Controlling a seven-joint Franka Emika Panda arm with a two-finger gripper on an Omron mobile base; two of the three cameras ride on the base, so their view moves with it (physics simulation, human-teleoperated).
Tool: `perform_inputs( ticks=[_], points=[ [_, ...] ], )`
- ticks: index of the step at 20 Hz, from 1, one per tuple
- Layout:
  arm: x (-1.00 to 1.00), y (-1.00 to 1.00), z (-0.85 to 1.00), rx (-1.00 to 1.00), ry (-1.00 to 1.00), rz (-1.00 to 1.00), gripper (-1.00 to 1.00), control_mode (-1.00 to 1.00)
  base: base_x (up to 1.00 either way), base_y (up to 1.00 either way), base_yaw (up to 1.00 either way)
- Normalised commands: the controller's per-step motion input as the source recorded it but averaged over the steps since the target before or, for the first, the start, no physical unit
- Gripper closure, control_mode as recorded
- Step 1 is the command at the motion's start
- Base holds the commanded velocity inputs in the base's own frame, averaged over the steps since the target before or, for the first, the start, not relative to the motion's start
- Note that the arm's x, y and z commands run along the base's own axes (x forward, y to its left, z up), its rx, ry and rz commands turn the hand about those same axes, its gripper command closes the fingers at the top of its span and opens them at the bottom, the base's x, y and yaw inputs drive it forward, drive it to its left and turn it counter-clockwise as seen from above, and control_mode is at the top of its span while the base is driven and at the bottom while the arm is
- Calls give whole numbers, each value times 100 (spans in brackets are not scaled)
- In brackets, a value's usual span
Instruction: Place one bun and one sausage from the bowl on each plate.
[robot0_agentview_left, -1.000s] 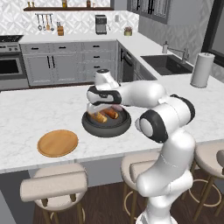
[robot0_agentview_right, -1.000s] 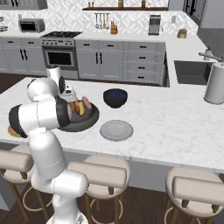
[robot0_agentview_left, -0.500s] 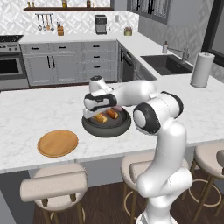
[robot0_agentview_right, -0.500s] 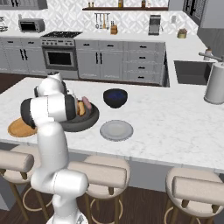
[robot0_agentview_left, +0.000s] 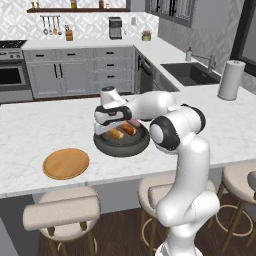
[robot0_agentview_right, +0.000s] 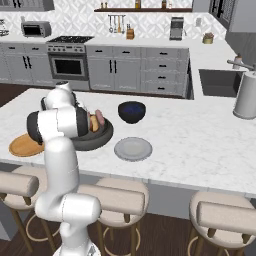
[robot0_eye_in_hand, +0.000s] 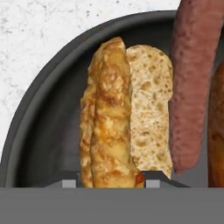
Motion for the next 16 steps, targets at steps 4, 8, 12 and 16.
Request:
perform_inputs(
  ticks=[4, 8, 12, 16],
  points=[
    [0, 21, 5, 0, -1, 4, 100, -100, 0, 0, 0],
    [-35, 41, 63, 8, 0, 15, 100, -100, 0, 0, 0],
    [-65, 13, 100, 12, -1, 10, 100, -100, 0, 0, 0],
    [-38, 0, 50, 5, -2, 3, 100, -100, 0, 0, 0]
  ],
)
